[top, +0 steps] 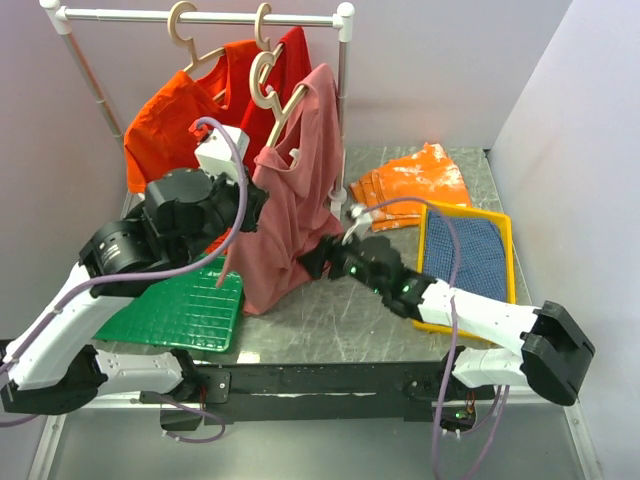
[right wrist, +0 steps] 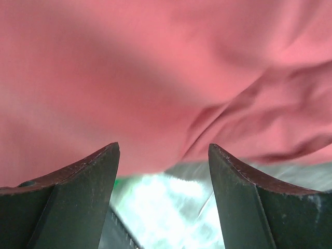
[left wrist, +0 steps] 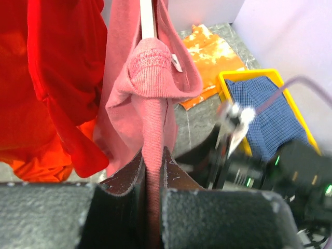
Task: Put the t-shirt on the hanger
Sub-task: Place the hanger at the clothesline.
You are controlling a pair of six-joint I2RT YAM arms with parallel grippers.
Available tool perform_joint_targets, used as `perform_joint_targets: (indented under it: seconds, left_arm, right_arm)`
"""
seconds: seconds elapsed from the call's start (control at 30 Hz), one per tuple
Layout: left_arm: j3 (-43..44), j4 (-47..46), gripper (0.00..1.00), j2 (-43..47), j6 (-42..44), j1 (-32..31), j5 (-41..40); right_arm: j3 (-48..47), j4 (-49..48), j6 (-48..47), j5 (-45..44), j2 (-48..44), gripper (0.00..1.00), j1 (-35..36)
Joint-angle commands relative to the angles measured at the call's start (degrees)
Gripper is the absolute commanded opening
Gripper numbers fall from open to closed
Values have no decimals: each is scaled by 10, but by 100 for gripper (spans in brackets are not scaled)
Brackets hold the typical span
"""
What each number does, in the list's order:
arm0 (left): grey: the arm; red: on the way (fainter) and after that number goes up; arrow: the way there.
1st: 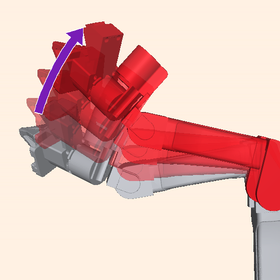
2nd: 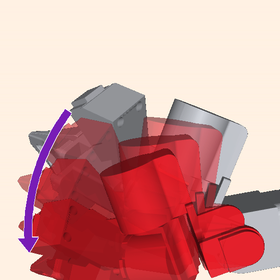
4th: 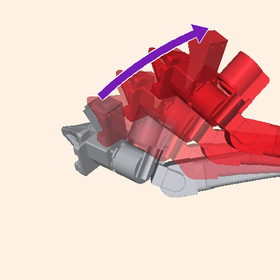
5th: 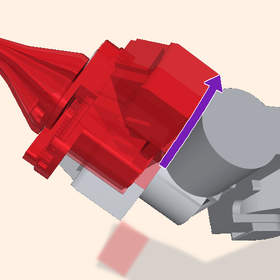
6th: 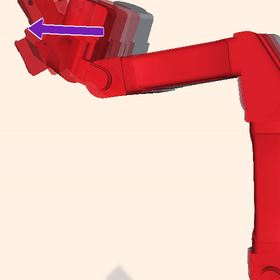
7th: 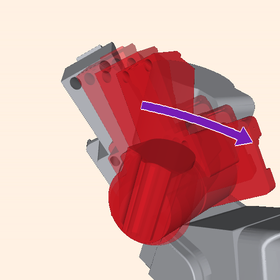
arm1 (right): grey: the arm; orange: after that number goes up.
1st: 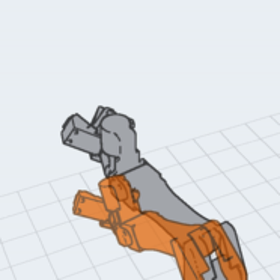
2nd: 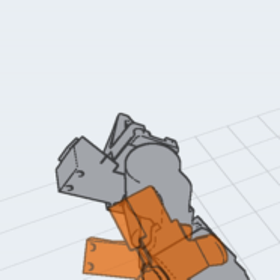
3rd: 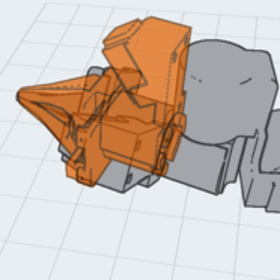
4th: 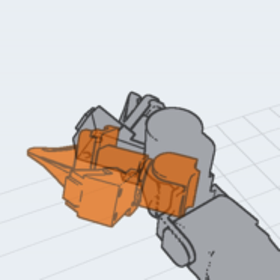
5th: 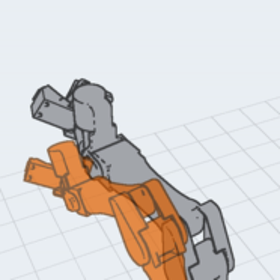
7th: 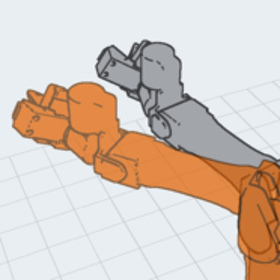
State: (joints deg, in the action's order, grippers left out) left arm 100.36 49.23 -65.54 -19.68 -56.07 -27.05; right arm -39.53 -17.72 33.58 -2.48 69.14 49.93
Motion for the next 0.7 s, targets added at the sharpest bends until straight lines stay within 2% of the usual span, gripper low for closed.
perform_joint_targets:
  seconds: [0.0,0.13,0.27,0.37,0.67]
  left_arm:
    - [10,-62,1,-2,-33,0,-32]
    - [46,-50,1,-55,-31,1,-50]
    - [90,-33,1,-102,-24,14,-64]
    - [121,-29,1,-137,-15,38,-44]
    - [211,-38,1,-221,18,117,17]
  right_arm:
    - [15,-79,-1,-2,26,77,53]
    - [10,-95,31,5,75,76,68]
    - [12,-76,36,-20,72,76,68]
    - [0,-34,28,-38,69,77,68]
    - [8,-9,13,-58,26,77,68]
